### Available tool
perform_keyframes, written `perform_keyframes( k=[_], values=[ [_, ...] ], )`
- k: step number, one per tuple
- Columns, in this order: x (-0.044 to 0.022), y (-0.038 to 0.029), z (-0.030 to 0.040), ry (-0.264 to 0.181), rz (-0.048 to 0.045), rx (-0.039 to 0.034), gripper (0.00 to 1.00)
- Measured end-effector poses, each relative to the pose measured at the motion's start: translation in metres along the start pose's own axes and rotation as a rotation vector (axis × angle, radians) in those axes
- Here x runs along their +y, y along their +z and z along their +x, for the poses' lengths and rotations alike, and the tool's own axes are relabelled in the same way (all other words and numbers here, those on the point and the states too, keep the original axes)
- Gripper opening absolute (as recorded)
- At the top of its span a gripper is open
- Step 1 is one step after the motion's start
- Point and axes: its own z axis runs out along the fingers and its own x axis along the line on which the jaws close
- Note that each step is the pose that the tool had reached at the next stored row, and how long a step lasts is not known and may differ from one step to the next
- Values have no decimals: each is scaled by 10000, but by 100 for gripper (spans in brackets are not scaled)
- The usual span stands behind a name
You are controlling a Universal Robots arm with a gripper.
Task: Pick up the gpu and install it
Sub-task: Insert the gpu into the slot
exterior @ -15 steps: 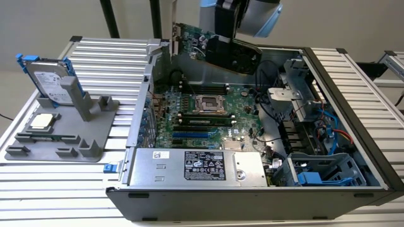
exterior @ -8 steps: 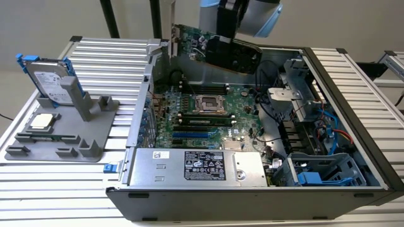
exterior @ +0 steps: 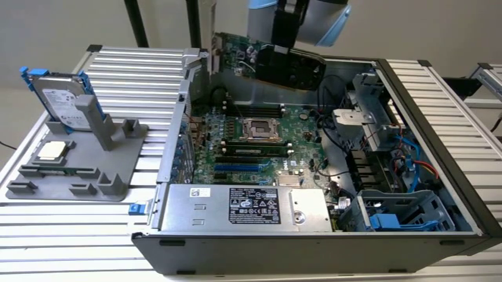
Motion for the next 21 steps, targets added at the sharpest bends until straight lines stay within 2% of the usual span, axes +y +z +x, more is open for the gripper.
perform_keyframes(
  k=[13, 21],
  values=[
    [0, 0, 0, -1369, 29, 58, 0],
    [0, -4, 0, -1944, 42, 81, 0]
  ],
)
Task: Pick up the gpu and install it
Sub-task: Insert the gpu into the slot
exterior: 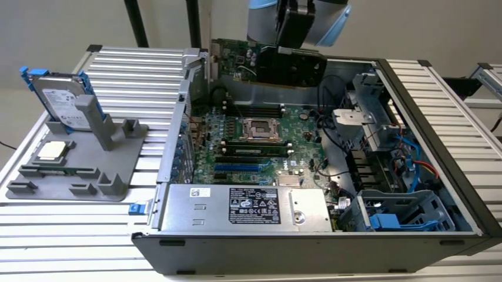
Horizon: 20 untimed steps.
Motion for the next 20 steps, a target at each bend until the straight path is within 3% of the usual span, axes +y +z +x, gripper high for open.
perform_keyframes(
  k=[20],
  values=[
    [0, -4, 0, -1174, 25, 51, 0]
  ],
)
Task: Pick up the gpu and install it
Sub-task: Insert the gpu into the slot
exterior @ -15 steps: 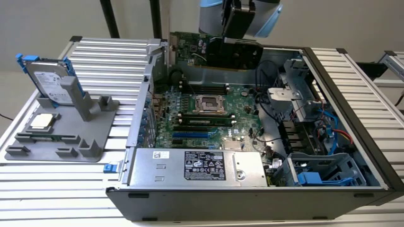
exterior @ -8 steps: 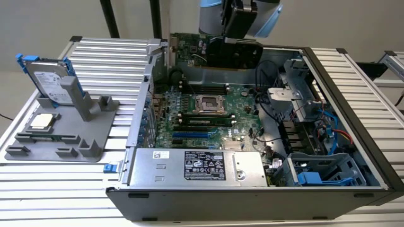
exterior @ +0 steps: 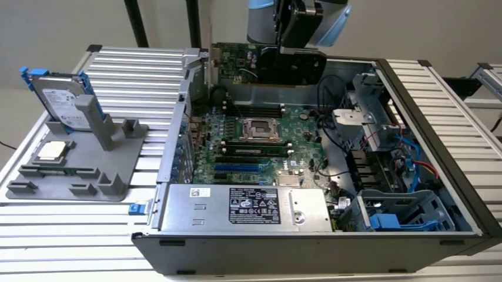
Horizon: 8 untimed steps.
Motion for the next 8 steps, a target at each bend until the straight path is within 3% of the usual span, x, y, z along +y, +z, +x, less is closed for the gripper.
perform_keyframes(
  k=[3, 8],
  values=[
    [0, 1, 0, 8, 0, 0, 0],
    [-1, 29, 0, 440, -9, -18, 0]
  ],
)
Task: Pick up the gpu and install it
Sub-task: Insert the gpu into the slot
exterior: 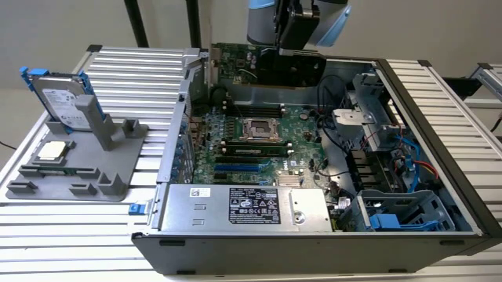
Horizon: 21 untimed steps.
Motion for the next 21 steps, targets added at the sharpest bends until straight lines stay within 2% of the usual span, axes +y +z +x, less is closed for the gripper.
perform_keyframes(
  k=[11, 21],
  values=[
    [-4, 80, -2, 69, -1, 11, 0],
    [-4, 91, -2, 71, -1, 24, 0]
  ],
)
